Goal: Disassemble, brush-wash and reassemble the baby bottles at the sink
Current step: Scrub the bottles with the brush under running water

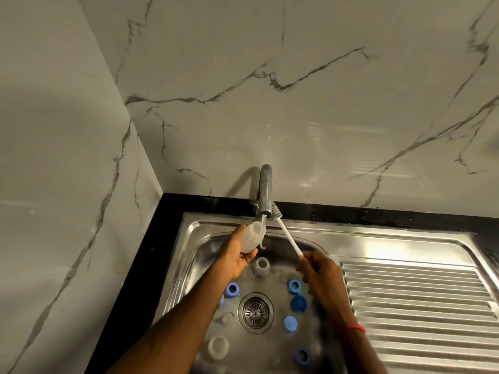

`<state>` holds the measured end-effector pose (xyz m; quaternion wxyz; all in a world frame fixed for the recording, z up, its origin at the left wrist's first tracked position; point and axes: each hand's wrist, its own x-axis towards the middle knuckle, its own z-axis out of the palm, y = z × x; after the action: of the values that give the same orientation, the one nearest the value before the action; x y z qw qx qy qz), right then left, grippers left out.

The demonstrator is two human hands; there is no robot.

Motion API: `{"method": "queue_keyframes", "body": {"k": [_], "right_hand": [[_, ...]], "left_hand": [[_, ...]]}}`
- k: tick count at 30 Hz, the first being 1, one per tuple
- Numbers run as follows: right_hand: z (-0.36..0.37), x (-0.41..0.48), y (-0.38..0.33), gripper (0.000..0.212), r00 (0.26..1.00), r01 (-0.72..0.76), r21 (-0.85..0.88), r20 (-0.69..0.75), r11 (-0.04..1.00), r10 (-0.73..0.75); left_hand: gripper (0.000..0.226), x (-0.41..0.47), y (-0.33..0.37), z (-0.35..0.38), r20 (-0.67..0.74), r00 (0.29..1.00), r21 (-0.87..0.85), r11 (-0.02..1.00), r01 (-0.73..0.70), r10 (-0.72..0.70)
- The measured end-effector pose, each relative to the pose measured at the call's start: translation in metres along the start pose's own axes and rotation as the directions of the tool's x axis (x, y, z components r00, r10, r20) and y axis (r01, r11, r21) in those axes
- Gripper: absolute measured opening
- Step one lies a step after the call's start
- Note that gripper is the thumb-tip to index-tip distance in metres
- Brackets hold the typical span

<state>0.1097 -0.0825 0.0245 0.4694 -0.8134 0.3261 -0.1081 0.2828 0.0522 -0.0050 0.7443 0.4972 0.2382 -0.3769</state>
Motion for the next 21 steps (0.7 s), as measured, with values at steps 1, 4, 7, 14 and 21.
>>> {"method": "queue_keyframes", "body": {"k": [1,4,7,14,21], "right_hand": [[-0.007,-0.001,0.003,0.011,1.0,0.021,-0.056,-0.001,0.998,-0.021],[-0.015,-0.007,0.002,0.006,0.997,0.072,-0.122,0.017,0.99,-0.071],[-0.016,-0.015,-0.003,0.002,0.994,0.112,-0.12,0.011,0.986,-0.112],[-0.018,-0.029,0.0,0.011,0.987,0.159,-0.097,0.047,0.982,-0.155],[-0.022,-0.035,-0.009,0.007,0.947,0.312,-0.455,0.086,0.834,-0.308]], "left_hand": [[0.053,0.001,0.002,0.0,-0.011,1.0,-0.014,1.0,-0.015,0.015],[0.049,0.0,0.006,0.0,-0.033,0.998,-0.044,0.998,-0.049,0.047],[0.044,-0.004,0.013,-0.003,-0.044,0.996,-0.04,0.996,-0.083,0.081],[0.023,-0.015,0.025,-0.021,-0.098,0.977,0.062,0.981,-0.185,0.19],[0.004,-0.022,0.018,-0.041,-0.095,0.923,0.232,0.91,-0.343,0.372]]}}
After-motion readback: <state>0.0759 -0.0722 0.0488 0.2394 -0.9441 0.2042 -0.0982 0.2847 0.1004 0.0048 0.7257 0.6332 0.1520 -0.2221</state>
